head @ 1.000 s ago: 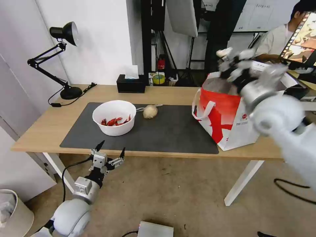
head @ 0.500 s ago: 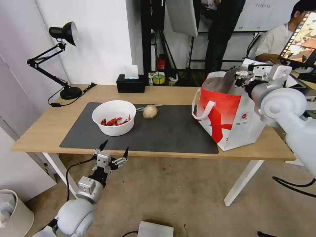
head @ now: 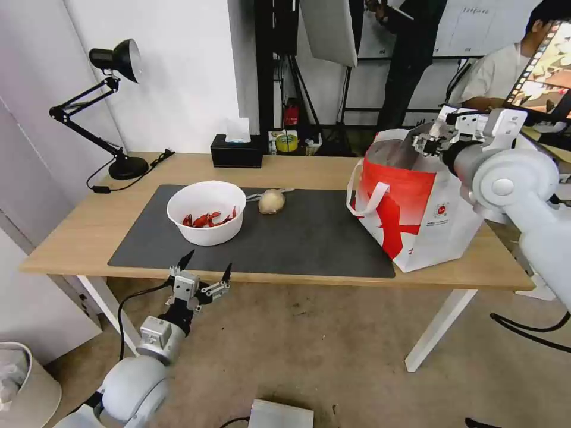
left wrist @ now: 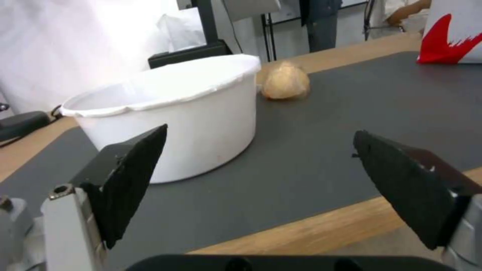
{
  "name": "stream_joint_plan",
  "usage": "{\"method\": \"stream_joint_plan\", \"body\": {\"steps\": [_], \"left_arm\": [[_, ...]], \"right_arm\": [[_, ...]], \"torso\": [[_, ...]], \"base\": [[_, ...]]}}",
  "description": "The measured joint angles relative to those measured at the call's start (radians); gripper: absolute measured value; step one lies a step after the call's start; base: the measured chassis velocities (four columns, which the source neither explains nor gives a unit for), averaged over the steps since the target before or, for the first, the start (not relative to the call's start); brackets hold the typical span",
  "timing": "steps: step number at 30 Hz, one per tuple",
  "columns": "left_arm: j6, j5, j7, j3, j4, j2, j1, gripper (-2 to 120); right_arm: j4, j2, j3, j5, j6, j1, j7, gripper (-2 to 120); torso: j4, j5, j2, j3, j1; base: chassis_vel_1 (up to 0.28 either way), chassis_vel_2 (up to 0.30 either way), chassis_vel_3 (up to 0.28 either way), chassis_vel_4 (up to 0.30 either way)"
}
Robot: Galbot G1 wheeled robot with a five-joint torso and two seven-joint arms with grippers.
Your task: Pick up the trash from the table and place it into the takeout bag.
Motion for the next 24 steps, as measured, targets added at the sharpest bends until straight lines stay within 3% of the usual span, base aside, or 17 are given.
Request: {"method": "stream_joint_plan", "body": {"steps": [5,7,12,17,19,24], "left_arm": [[0.000,0.000,-0.001,0.001,-0.001,-0.001,-0.001,100],[0.000,0.000,-0.001,0.000,-0.002,0.000,-0.003,100],[0.000,-0.004,-0.003,-0.007,-0.007,0.004,-0.003,100],[0.000,-0.015,-0.003,-0.018,-0.011,0.004,0.002,100],[0.000,-0.018,-0.003,-0.027,-0.014,0.003,0.008,100],[-0.001,-0.018,-0.003,-0.041,-0.020,0.001,0.019,100]], "right_arm": [[0.011,-0.007,0.003,-0.038,0.037,-0.009,-0.064,92],[0.026,-0.009,0.007,-0.058,0.152,-0.018,-0.149,99],[0.079,-0.013,0.006,-0.077,0.266,-0.030,-0.246,100],[0.168,-0.034,-0.005,-0.095,0.310,-0.078,-0.304,100],[0.273,-0.069,0.005,-0.140,0.336,-0.187,-0.349,100],[0.398,-0.135,0.028,-0.235,0.388,-0.377,-0.368,100]], "torso": [[0.0000,0.0000,0.000,0.000,0.000],[-0.0001,0.0000,0.000,0.000,0.000],[0.0000,-0.0002,0.000,0.000,0.000],[0.0001,-0.0002,0.000,0.000,0.000],[0.0002,0.0000,0.000,0.000,0.000],[-0.0001,0.0000,0.000,0.000,0.000]], "base": [[0.000,0.000,0.000,0.000],[0.000,0.000,0.000,0.000],[0.000,0.000,0.000,0.000],[0.000,0.000,0.000,0.000],[0.000,0.000,0.000,0.000],[0.000,0.000,0.000,0.000]]}}
